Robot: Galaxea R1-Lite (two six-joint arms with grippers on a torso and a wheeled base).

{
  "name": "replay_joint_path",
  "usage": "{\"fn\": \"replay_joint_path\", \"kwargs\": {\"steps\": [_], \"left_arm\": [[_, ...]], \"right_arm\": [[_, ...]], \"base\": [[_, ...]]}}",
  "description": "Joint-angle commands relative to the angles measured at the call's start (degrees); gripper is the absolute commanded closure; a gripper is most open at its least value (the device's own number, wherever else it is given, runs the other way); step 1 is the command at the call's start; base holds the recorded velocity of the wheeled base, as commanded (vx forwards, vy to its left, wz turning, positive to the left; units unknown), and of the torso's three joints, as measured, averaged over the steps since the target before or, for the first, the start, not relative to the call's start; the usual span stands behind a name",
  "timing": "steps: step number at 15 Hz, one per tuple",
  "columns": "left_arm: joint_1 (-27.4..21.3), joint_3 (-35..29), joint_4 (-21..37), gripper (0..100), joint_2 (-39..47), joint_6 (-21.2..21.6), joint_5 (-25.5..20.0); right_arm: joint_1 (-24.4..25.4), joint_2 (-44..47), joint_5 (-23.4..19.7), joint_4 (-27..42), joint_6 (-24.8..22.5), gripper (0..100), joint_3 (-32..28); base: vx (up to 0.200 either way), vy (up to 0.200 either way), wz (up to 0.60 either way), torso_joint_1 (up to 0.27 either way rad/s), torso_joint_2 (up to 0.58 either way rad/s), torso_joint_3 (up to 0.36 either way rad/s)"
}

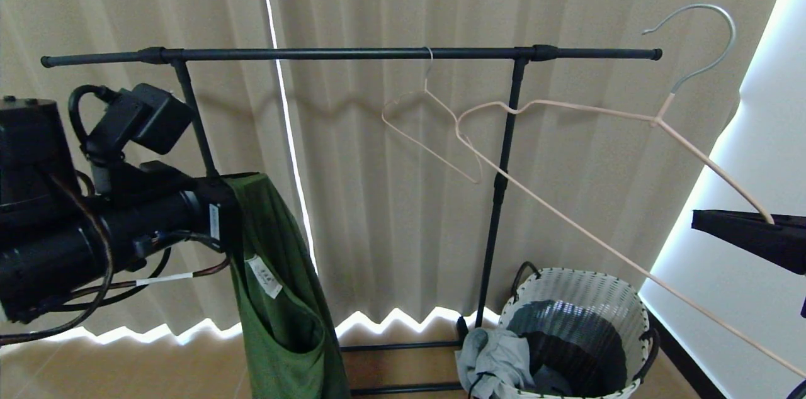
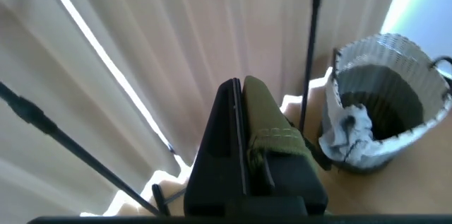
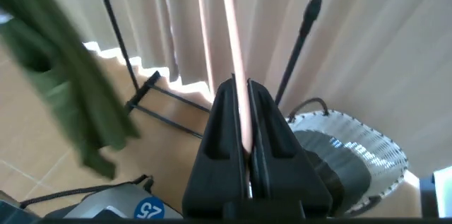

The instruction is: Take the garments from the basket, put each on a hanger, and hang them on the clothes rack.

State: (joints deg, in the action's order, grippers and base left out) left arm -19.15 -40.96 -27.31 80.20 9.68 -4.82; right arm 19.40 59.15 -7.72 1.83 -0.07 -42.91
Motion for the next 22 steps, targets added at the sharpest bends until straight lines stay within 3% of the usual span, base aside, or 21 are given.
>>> {"fn": "replay_joint_path", "kwargs": {"steps": [1,4,6,8,10,13,18,22], "left_arm": [[-1.7,-3.0,0.0,100,5.1,-1.2,3.0],[-3.6,-5.2,0.2,100,6.9,-1.2,8.9],[-6.0,-7.1,0.9,100,8.6,-1.1,15.6],[-7.0,-9.5,4.0,100,8.8,-1.1,18.8],[-7.0,-12.8,8.6,100,8.7,-1.4,18.9],[-7.1,-15.7,11.0,100,8.7,-1.9,19.0],[-7.0,-15.8,11.0,100,8.7,-1.9,19.5],[-7.3,-15.1,10.9,100,8.8,-1.9,22.9]], "right_arm": [[3.9,0.2,-0.1,-0.1,0.0,100,-0.1],[7.0,2.3,-0.2,-0.1,0.1,100,0.0],[9.3,7.1,-0.3,-0.2,0.4,100,-0.5],[13.4,10.6,-0.3,-3.1,1.0,100,-0.2],[18.0,12.7,-0.2,-4.6,4.6,100,0.1],[22.7,15.0,-0.3,-4.7,7.9,100,-0.2],[26.0,14.9,-0.4,-4.7,9.5,100,-0.2],[26.5,14.9,-0.4,-6.9,9.5,100,-0.1]], "base": [[0.000,0.000,0.00,0.000,0.00,0.000],[0.000,0.000,0.00,0.000,0.00,0.000],[0.000,0.000,0.00,0.000,0.00,0.000],[0.000,0.000,0.00,0.000,0.00,0.000],[0.000,0.000,0.00,0.000,0.00,0.000],[0.000,0.000,0.00,0.000,0.00,0.000],[0.000,0.000,0.00,0.000,0.00,0.000],[0.000,0.000,0.00,0.000,0.00,0.000]]}}
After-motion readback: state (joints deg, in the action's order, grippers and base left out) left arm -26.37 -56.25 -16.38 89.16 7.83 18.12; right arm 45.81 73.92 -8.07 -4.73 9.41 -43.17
